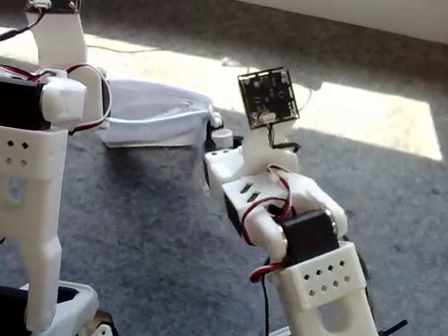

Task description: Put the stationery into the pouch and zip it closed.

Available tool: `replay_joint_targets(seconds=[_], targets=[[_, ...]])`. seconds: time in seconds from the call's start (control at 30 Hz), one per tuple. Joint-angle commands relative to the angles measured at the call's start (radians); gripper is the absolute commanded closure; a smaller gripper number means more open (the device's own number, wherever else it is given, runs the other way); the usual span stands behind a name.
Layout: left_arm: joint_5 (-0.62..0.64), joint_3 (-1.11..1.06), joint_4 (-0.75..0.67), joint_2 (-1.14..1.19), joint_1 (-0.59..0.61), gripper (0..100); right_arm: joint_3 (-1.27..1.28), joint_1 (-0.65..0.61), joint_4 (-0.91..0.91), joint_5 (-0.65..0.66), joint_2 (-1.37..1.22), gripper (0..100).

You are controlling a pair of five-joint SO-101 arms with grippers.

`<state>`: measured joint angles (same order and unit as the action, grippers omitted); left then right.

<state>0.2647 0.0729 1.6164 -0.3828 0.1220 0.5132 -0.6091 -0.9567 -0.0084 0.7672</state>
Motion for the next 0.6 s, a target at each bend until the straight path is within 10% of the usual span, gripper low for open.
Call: replay_joint_targets(seconds=[0.0, 0.57], targets=[[0.005, 0.002, -0.006, -0.008, -0.013, 99, -0.062, -0.065, 0.122, 0.003, 0.062, 97.2], [0.005, -0.002, -0.006, -0.008, -0.013, 99, -0.064, -0.159, 0.492, 0.006, 0.071, 97.2]])
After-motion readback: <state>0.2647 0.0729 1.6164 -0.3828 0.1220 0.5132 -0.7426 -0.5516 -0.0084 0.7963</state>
